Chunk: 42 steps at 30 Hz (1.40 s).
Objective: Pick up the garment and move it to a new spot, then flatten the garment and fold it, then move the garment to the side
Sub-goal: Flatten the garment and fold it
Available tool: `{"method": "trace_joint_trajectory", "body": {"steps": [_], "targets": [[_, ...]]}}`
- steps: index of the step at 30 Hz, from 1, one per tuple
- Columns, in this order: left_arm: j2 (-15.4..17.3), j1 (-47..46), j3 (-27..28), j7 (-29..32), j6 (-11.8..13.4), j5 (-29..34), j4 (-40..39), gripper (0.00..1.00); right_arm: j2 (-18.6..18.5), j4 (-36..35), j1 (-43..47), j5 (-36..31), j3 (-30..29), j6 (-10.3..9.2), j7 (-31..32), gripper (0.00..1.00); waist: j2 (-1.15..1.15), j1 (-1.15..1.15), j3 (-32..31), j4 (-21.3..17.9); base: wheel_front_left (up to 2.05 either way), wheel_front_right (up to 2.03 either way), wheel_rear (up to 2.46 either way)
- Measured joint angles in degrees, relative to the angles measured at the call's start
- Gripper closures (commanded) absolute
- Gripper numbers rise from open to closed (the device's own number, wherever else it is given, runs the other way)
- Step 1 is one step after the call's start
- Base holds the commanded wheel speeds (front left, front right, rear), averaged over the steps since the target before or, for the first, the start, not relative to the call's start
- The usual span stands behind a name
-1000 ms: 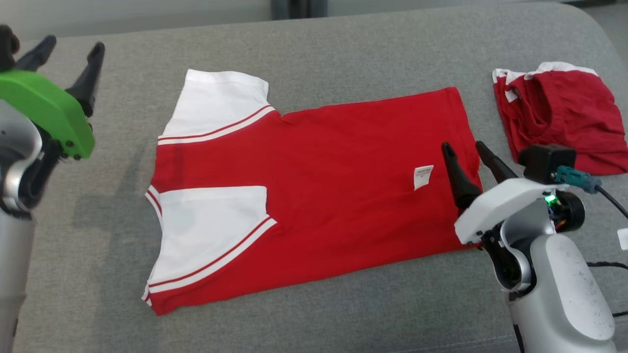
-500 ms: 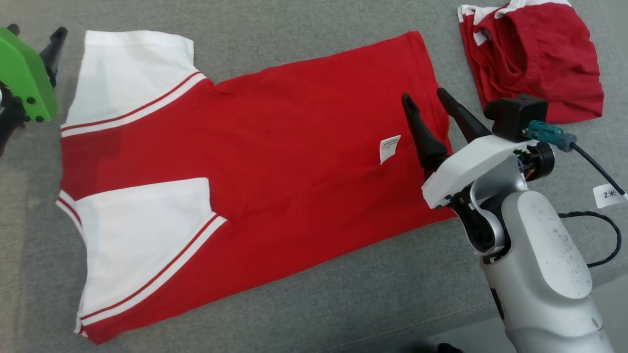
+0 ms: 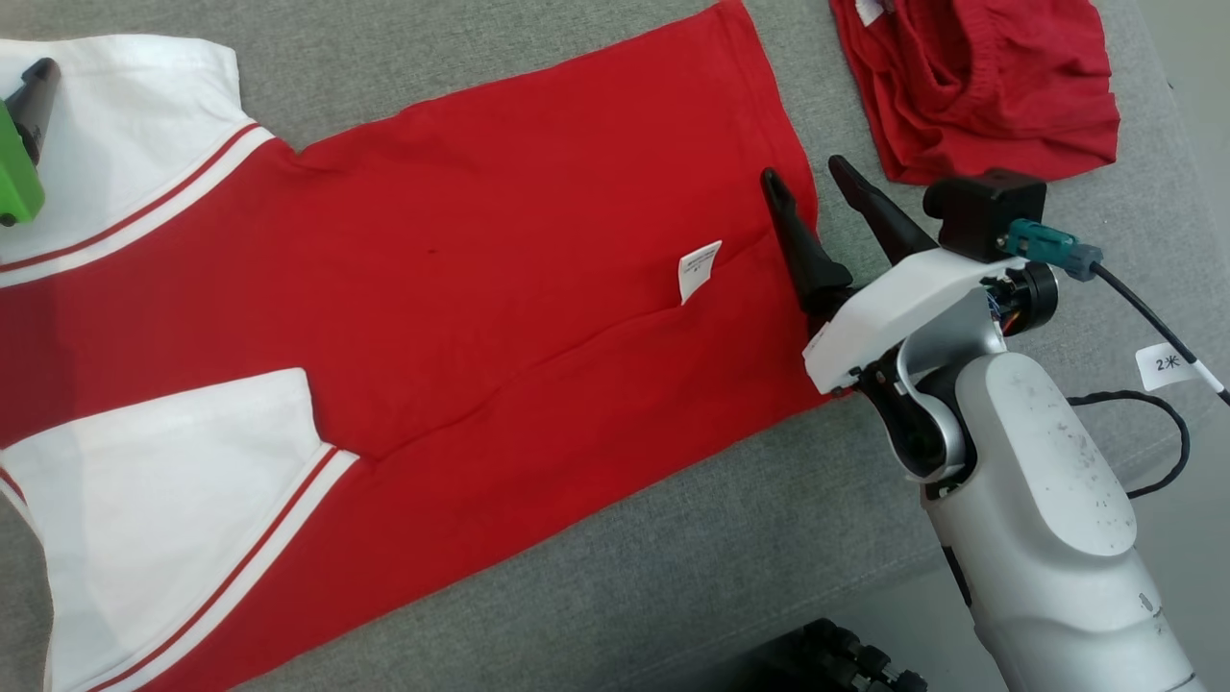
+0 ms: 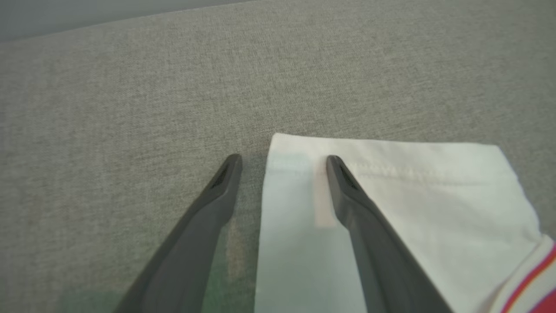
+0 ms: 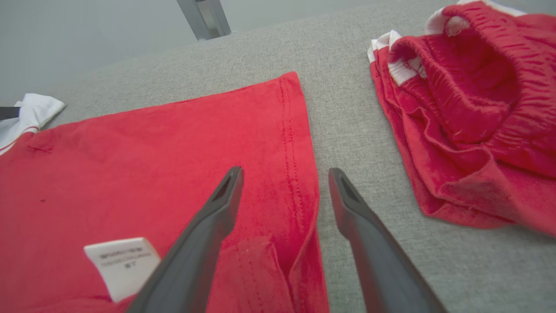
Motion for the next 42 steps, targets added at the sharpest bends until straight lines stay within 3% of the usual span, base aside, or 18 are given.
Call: {"method": "trace_joint_trajectory", "body": {"steps": [4, 5, 7, 8, 25, 33, 42], "targets": [[0.48, -0.44, -0.21, 0.51, 0.51, 0.1, 0.62, 0.0, 0.01, 0.69, -0.93, 0.42, 0.46, 0.0, -0.47, 0.0, 0.0, 0.0, 0.45, -0.61, 0.0, 0.0, 0.0], [0.49, -0.51, -0.24, 0.63, 0.51, 0.09, 0.71, 0.4, 0.02, 0.86, -1.01, 0.44, 0.52, 0.0, -0.58, 0.0, 0.0, 0.0, 0.49, -0.64, 0.0, 0.0, 0.0], [0.49, -0.59, -0.35, 0.69, 0.49, 0.08, 0.69, 0.76, 0.01, 1.11, -1.22, 0.43, 0.48, 0.0, -0.77, 0.0, 0.0, 0.0, 0.47, -0.53, 0.0, 0.0, 0.0], [0.45, -0.6, -0.45, 0.56, 0.49, 0.08, 0.55, 1.0, 0.02, 1.21, -1.35, 0.42, 0.4, 0.0, -0.88, 0.0, 0.0, 0.0, 0.44, -0.44, 0.0, 0.0, 0.0], [-5.79, -0.26, -4.78, -8.38, -1.26, -2.31, -3.99, 1.0, -0.94, 7.32, -6.91, -5.79, -3.85, 0.0, 3.6, 0.0, 0.0, 0.0, -3.86, 5.75, 0.0, 0.0, 0.0], [-8.7, 2.24, -8.16, -14.06, -1.53, -4.49, -8.82, 1.0, -5.02, 15.73, -13.46, -8.76, -6.44, 0.0, 8.78, 0.0, 0.0, 0.0, -6.54, 11.9, 0.0, 0.0, 0.0], [-9.26, 3.64, -11.94, -17.73, -1.58, -6.32, -11.82, 1.0, -8.29, 27.74, -21.57, -14.61, -10.2, 0.0, 13.36, 0.0, 0.0, 0.0, -6.88, 18.94, 0.0, 0.0, 0.0]]}}
